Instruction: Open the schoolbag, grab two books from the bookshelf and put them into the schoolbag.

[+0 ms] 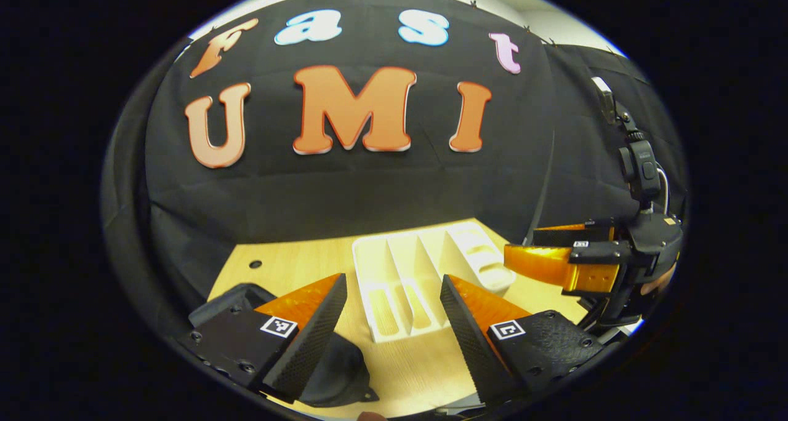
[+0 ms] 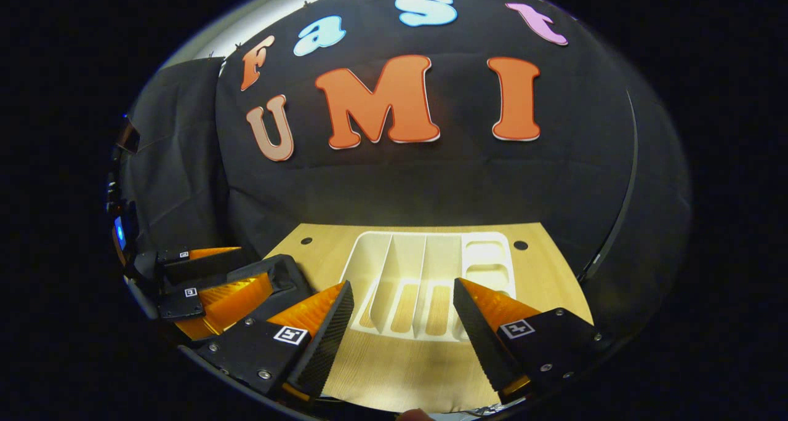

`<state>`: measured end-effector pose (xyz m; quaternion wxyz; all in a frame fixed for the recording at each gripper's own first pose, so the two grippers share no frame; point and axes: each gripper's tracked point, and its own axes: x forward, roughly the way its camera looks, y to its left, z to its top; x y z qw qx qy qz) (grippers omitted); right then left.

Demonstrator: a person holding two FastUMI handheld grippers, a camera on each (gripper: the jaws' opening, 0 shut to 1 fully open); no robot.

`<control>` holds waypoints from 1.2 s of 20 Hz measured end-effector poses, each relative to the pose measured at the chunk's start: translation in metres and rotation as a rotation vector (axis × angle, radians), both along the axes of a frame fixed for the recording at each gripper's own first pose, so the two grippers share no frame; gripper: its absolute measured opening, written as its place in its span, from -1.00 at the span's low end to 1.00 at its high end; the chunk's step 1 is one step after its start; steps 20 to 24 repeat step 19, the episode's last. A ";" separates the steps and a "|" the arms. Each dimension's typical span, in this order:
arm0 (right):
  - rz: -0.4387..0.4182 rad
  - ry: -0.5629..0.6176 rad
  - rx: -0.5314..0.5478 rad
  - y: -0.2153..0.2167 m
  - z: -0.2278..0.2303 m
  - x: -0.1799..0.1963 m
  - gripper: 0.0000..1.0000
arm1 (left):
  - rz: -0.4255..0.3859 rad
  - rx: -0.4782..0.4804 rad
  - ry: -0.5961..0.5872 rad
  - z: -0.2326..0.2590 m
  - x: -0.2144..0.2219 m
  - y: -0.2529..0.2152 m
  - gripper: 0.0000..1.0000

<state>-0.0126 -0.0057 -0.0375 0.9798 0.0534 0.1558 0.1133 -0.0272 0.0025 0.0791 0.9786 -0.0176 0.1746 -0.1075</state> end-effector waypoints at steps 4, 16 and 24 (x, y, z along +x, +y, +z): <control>-0.043 -0.148 -0.073 -0.007 0.030 0.004 0.94 | 0.038 -0.031 -0.159 0.037 0.014 0.007 0.94; -0.107 -0.385 -0.031 0.023 0.084 0.003 0.93 | 0.179 -0.035 -0.459 0.099 0.013 0.049 0.93; -0.116 -0.398 -0.038 0.026 0.077 0.004 0.93 | 0.205 -0.005 -0.448 0.085 0.008 0.053 0.93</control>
